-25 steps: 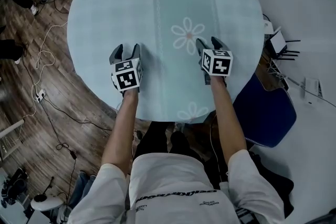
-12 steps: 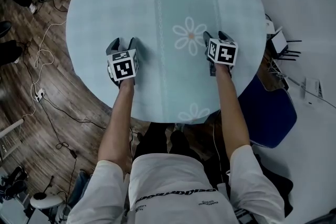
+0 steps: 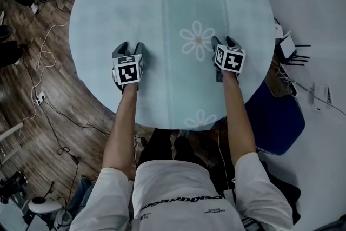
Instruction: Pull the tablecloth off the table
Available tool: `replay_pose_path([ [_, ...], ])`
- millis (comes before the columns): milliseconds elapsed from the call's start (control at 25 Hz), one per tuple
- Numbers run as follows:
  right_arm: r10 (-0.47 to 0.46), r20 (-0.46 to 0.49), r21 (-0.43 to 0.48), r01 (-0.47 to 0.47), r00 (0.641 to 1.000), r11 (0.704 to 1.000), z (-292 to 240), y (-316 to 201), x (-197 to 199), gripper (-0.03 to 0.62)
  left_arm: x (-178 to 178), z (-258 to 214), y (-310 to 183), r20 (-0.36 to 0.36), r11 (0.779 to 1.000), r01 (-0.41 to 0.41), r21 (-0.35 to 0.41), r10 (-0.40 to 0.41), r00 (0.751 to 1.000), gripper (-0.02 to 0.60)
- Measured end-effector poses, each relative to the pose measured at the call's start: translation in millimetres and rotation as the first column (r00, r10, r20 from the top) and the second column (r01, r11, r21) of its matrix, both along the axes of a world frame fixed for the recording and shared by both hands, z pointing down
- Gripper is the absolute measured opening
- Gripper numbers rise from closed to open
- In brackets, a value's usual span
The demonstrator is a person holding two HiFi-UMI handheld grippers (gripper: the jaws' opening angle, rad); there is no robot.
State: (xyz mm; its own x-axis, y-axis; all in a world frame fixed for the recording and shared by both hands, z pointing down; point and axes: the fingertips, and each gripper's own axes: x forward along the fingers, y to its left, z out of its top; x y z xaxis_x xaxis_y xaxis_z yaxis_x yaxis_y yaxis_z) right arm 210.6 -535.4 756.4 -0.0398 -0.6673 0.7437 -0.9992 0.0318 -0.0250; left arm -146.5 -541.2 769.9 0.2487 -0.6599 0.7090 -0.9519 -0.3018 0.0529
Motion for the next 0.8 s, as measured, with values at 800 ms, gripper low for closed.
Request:
replay_pose_path([
  [800, 0.0, -0.021, 0.001, 0.0, 1.0, 1.0, -1.4, 6.8, -11.9, 0.038, 7.0, 9.9, 3.9, 0.038, 0.998, -0.059, -0.001, 0.059, 0.998, 0.018],
])
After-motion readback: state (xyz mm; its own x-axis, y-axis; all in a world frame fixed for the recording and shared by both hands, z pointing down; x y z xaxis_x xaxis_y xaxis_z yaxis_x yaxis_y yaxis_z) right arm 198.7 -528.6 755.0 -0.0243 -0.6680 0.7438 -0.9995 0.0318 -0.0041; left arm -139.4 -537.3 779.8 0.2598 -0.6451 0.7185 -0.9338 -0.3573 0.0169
